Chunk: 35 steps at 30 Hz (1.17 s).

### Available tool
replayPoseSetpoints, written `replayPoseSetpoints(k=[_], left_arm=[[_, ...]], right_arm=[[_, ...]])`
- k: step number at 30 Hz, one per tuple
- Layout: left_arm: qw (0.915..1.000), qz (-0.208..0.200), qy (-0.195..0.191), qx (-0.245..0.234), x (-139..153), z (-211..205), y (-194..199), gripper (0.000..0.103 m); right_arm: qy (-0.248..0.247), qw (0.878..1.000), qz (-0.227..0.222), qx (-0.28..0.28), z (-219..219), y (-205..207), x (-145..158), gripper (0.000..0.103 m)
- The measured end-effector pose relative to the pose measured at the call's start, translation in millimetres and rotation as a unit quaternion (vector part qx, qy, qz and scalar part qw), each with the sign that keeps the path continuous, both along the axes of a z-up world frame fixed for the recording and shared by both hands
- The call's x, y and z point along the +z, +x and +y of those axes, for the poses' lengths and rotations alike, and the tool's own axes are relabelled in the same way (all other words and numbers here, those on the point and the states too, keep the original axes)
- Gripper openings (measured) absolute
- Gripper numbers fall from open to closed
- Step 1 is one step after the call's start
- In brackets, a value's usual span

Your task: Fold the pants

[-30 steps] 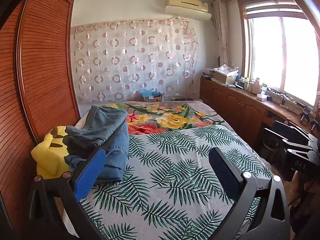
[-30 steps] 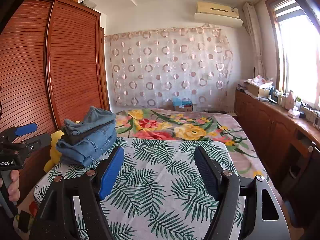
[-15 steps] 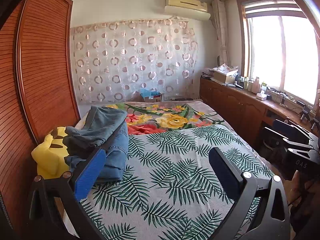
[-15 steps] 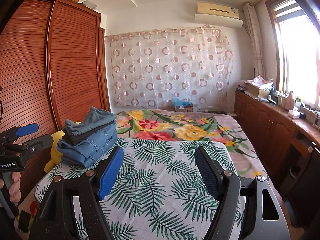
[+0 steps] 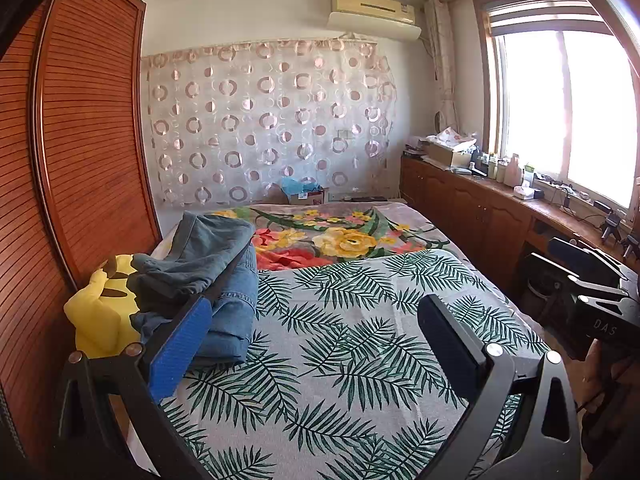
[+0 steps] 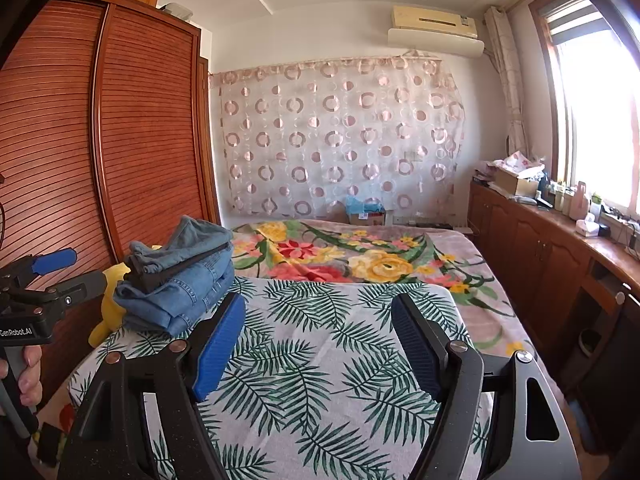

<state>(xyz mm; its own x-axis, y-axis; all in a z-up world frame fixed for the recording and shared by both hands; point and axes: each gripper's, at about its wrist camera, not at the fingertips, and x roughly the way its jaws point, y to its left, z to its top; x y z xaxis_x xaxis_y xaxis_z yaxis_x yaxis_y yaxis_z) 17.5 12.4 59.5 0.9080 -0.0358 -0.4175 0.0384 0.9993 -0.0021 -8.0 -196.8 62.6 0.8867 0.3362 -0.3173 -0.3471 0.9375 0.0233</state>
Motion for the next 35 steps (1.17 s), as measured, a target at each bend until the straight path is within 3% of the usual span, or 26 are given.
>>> replayPoseSetpoints(k=[35], left_arm=[[1.0000,-0.003,0.001,0.000,-1.7,0.1,-0.7,0.103]], right_arm=[[0.003,1.000,0.000,-0.006,2.2,-0.4,-2.5,0.077]])
